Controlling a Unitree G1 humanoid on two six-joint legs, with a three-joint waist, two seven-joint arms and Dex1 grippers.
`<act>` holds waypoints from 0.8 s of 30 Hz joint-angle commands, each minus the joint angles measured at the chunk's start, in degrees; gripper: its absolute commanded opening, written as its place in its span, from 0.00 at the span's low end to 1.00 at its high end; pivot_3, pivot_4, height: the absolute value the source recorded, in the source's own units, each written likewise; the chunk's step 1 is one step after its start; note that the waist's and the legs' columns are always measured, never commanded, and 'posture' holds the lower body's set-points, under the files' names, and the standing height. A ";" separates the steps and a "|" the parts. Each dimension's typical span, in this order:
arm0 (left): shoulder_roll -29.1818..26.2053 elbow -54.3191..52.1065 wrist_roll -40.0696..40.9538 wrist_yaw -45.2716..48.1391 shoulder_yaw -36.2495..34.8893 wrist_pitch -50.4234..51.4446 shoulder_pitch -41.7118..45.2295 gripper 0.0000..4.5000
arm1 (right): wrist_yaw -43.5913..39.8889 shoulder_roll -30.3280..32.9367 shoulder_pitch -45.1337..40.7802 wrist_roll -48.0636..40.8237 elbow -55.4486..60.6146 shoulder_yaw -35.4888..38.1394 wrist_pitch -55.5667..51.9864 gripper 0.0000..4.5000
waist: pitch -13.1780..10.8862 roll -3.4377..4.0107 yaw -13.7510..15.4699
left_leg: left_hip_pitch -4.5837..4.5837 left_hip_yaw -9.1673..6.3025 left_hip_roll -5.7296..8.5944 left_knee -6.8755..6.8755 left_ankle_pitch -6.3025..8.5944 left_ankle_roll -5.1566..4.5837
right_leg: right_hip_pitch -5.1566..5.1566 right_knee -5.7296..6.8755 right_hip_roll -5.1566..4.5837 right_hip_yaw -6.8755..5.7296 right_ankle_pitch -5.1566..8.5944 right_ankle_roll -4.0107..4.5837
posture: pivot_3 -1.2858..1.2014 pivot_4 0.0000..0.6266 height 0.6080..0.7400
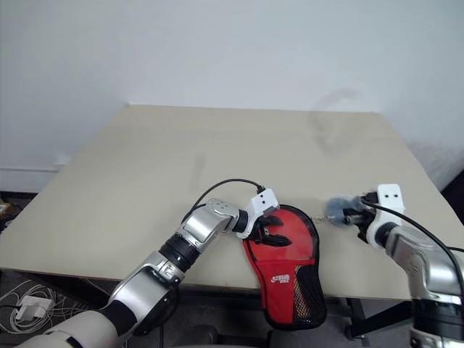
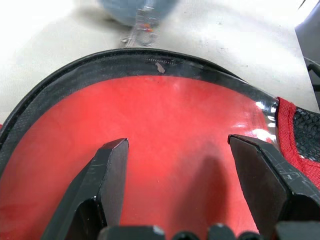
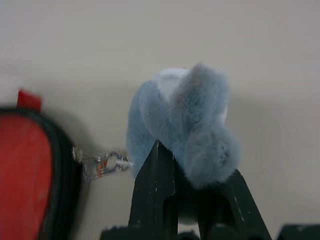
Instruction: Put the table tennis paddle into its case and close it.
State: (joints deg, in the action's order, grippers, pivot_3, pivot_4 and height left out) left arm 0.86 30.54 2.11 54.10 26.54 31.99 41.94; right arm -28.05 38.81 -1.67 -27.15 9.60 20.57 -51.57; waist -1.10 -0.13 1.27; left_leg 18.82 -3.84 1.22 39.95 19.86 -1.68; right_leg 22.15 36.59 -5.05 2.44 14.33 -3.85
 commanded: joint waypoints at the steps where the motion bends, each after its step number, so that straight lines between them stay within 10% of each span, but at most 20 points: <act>1: -0.86 5.58 -1.83 -0.26 1.26 1.55 -1.21 0.75 | -1.79 4.14 3.35 -0.41 4.07 6.37 0.25 0.01 | -0.01 -0.01 0.16 | -0.01 0.00 0.00 0.02 0.00 -0.01 | -0.02 0.00 0.00 0.00 0.00 0.00 | 0.52 0.00 0.82; 24: 0.68 9.52 -2.15 0.59 1.09 -1.16 0.02 0.75 | -26.24 9.86 42.40 0.60 23.16 14.33 14.74 0.01 | -0.06 -0.10 1.25 | -0.30 -0.11 0.08 0.06 0.22 -0.31 | -0.58 -0.31 -0.14 -0.18 0.33 -0.52 | 0.52 0.00 0.82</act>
State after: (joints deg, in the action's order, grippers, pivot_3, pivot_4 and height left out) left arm 2.60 35.30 2.15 55.30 26.49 29.03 43.35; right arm -52.38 47.91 38.79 -28.67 31.34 33.11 -38.31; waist -1.16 -0.23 2.53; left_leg 18.51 -3.97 1.27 40.01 20.09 -2.00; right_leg 21.46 36.08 -5.17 2.23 14.71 -4.47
